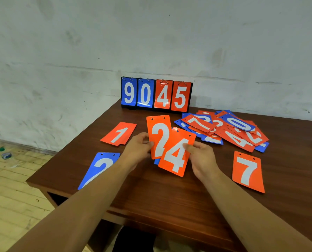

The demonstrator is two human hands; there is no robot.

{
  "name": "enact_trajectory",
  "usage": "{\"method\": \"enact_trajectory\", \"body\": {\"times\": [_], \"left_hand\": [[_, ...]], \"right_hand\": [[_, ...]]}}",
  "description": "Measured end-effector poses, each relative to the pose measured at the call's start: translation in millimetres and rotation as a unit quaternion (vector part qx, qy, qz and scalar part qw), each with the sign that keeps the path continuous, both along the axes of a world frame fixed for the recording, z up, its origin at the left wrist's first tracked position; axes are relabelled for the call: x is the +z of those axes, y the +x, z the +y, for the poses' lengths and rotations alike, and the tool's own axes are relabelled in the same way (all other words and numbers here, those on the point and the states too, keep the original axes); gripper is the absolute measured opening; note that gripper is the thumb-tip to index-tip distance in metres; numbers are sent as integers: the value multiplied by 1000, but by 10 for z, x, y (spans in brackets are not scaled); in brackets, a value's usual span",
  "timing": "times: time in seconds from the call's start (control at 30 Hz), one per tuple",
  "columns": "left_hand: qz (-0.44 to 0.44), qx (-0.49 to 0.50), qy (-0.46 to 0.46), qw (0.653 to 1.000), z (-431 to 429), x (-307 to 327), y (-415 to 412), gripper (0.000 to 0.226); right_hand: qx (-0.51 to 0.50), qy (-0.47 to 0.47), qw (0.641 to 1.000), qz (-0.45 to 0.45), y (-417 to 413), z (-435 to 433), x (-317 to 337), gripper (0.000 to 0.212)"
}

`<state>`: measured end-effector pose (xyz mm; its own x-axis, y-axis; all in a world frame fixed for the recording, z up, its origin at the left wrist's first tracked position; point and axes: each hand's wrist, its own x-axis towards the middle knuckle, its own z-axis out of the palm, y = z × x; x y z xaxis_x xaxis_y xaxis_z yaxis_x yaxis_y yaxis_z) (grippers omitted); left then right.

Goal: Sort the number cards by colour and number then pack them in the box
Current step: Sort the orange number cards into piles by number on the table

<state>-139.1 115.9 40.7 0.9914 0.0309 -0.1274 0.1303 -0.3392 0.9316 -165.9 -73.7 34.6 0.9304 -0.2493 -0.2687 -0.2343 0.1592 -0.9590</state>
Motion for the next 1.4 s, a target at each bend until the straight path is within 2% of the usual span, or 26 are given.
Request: {"method": "enact_trajectory", "body": {"times": [0.1,0.27,0.47,0.63,0.73,0.8,0.87,0.9,0.93,0.97,1.03,1.2,1.3,1.4], "left_hand": [[1,33,53,998,26,-18,178,24],[-35,102,233,967,187,-15,516,33],[18,38,396,917,84,-69,818,44],[20,13,428,904,2,-173,828,40],[-81,44,399,912,-38,-125,691,32],[-126,42,308,942,-121,-52,542,25],[-65,-2,119,991,-258,36,340,27],[-11,-29,21,999,-331,85,224,26],[34,-55,-35,997,-388,104,123,20],[52,-88,-51,993,-432,117,35,13],[39,-115,-34,992,-468,71,-64,16],[-4,-17,20,1000,-392,-82,-191,28],[-28,30,35,999,-311,-124,-228,25],[-34,60,55,996,-285,-151,-235,31]], "right_hand": [[3,-11,1000,23,53,-8,-15,31],[-23,-35,999,19,173,-144,-20,29],[-33,-39,999,16,282,-294,-59,17],[-19,-55,998,11,314,-311,-94,8],[-10,-41,999,3,301,-321,-74,12],[-3,-23,1000,-4,284,-323,-45,11],[4,8,1000,-11,267,-326,-22,5],[9,28,999,-16,248,-323,-9,5],[16,43,999,-19,226,-318,1,7],[25,50,998,-20,197,-311,10,8],[37,40,998,-12,134,-317,14,9],[-10,-25,1000,6,48,-466,41,25],[-33,-186,982,-11,137,-562,44,21],[-50,-307,950,-14,345,-547,12,31]]}}
